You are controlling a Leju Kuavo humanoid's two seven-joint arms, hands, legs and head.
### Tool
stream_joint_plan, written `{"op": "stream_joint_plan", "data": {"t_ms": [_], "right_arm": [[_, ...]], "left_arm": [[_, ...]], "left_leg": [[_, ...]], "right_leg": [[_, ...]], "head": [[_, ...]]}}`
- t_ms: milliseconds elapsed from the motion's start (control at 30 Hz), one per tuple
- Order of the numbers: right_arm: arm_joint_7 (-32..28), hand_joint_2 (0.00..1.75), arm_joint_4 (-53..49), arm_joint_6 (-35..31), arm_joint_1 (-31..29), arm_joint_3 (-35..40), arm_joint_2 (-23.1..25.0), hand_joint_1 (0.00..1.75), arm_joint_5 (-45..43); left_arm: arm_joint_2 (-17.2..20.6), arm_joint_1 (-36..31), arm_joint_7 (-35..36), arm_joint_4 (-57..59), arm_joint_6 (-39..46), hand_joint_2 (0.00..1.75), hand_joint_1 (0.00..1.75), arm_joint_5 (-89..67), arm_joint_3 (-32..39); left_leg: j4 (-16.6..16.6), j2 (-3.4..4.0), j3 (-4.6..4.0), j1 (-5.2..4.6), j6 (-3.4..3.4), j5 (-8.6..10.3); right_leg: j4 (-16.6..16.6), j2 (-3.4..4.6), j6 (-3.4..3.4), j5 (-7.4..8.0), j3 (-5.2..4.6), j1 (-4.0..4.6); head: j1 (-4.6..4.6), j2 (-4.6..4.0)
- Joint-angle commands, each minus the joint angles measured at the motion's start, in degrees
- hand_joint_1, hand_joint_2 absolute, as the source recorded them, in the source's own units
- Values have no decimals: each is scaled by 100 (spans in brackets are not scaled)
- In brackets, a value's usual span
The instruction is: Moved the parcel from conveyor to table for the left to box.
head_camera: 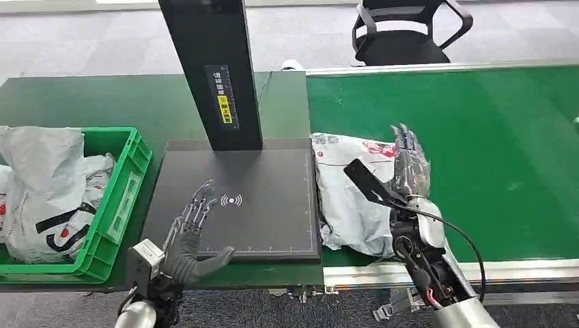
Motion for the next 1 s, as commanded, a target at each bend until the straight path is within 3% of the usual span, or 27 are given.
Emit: {"op": "stream_joint_plan", "data": {"t_ms": [33, 133, 700, 800, 1000], "right_arm": [[553, 175, 656, 701, -223, -389, 75, 0, 661], [867, 175, 790, 1119, -188, -390, 49, 0, 955], [867, 175, 793, 1120, -185, -391, 54, 0, 956], [918, 175, 995, 1780, -250, -306, 45, 0, 1043], [-102, 175, 1660, 2914, -411, 186, -79, 0, 618]], "left_arm": [[-128, -35, 108, 60, -7, 175, 0, -34, 66], [-141, -83, 143, 109, -35, 175, 0, -46, 51], [-146, -89, 144, 111, -35, 175, 0, -46, 48], [-156, -151, 174, 167, -65, 175, 0, -55, 32], [-150, -400, 220, 421, -196, 175, 0, -46, -2]], "left_leg": [[-4, -2, 4, -2, 12, 2], [-9, -11, 5, -1, 18, 6], [-5, -4, 2, -2, 13, 4], [-9, -8, 4, -1, 17, 7], [-10, -7, 6, -1, 17, 8]], "right_leg": [[-6, -4, -13, 3, 5, 1], [-13, -13, -19, 6, 10, 4], [-7, -6, -15, 4, 2, 2], [-11, -10, -21, 7, 5, 4], [-13, -9, -20, 9, 8, 4]], "head": [[0, 0], [0, 0], [0, 0], [-2, 0], [0, 0]]}}
